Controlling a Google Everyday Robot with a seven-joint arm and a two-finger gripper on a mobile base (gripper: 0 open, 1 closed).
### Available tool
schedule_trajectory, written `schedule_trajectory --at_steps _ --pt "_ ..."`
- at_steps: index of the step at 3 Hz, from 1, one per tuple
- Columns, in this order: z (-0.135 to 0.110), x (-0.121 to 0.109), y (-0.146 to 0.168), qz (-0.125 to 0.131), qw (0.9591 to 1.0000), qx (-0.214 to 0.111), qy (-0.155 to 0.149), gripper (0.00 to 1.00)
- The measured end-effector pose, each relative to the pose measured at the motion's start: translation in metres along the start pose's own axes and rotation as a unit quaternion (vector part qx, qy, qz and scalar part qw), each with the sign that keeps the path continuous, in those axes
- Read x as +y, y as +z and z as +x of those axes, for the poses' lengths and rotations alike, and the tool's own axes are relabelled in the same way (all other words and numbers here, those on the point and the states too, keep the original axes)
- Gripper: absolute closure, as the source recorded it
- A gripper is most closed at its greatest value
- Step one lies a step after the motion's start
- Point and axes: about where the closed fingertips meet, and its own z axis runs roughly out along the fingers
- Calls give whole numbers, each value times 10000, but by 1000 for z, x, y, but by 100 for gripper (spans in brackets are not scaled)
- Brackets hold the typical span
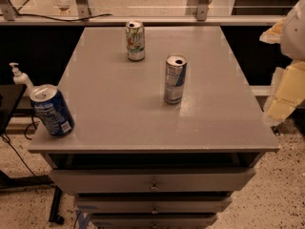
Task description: Knock redbull can over
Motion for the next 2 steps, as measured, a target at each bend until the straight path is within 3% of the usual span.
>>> schedule_trajectory --at_steps 1,2 --pt "0 0 0 1 10000 0 0 0" --pt "-6 0 13 -31 9996 -258 53 0"
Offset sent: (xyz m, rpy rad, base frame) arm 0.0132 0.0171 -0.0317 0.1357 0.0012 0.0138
